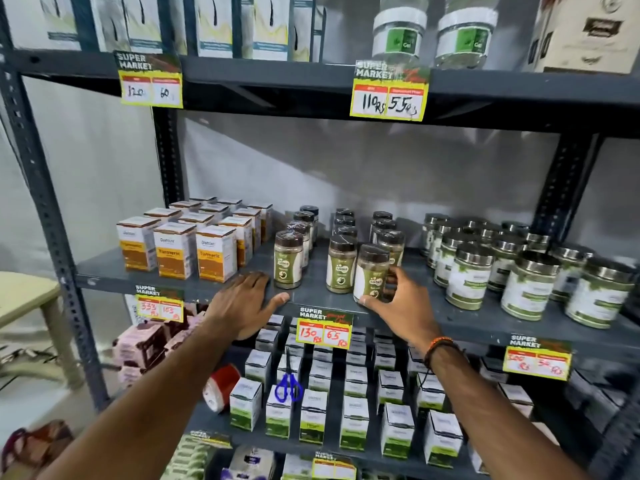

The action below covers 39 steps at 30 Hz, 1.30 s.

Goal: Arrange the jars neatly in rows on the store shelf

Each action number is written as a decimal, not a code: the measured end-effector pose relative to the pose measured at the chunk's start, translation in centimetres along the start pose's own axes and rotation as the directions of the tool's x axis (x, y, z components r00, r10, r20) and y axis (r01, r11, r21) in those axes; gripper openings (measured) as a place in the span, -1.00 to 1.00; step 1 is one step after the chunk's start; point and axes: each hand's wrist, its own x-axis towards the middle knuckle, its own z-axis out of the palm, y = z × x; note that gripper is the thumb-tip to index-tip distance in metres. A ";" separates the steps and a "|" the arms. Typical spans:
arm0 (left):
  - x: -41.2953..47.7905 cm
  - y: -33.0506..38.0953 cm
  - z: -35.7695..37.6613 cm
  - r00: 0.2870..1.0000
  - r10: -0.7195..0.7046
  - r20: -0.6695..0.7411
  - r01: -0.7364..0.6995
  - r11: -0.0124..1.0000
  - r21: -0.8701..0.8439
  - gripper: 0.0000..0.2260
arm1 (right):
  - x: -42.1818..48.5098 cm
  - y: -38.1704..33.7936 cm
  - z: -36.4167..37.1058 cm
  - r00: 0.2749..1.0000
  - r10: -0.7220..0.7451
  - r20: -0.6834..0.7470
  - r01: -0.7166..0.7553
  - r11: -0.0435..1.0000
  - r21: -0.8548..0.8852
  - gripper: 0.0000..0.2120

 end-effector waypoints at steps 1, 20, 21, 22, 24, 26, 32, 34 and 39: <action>0.0 0.0 0.0 1.000 0.004 -0.003 -0.004 1.000 -0.001 -0.24 | 0.0 0.1 -0.2 1.000 0.010 -0.018 -0.010 1.000 -0.010 -0.35; -0.1 0.1 0.4 1.000 0.002 -0.030 -0.001 1.000 0.008 -0.16 | 1.2 1.7 -1.7 0.990 0.139 -0.010 -0.136 0.946 -0.295 -0.57; -0.1 0.0 0.4 1.000 0.001 -0.028 0.000 1.000 0.009 -0.15 | 1.3 1.7 -1.7 0.989 0.145 -0.020 -0.144 0.942 -0.303 -0.57; -0.1 0.0 0.4 1.000 -0.001 -0.026 0.001 1.000 0.008 -0.14 | 1.3 1.7 -1.8 0.989 0.148 -0.027 -0.149 0.940 -0.308 -0.57; -0.1 0.0 0.5 1.000 -0.002 -0.026 0.002 1.000 0.008 -0.12 | 1.3 1.7 -1.9 0.988 0.149 -0.025 -0.150 0.940 -0.307 -0.57; 0.0 0.0 0.5 1.000 -0.004 -0.024 0.004 1.000 0.011 -0.11 | 1.2 1.6 -1.9 0.987 0.159 -0.017 -0.157 0.940 -0.302 -0.57; -0.1 0.1 0.5 1.000 -0.009 -0.018 0.009 1.000 0.013 -0.10 | 1.2 1.4 -1.9 0.984 0.177 -0.006 -0.172 0.944 -0.281 -0.58; -0.1 0.1 0.6 1.000 -0.006 -0.027 0.006 1.000 0.016 -0.09 | 1.3 1.4 -1.9 0.983 0.182 -0.009 -0.177 0.943 -0.281 -0.59; -0.1 0.1 0.6 1.000 -0.005 -0.028 0.006 1.000 0.017 -0.10 | 1.4 1.8 -1.7 0.985 0.171 -0.006 -0.166 0.946 -0.277 -0.59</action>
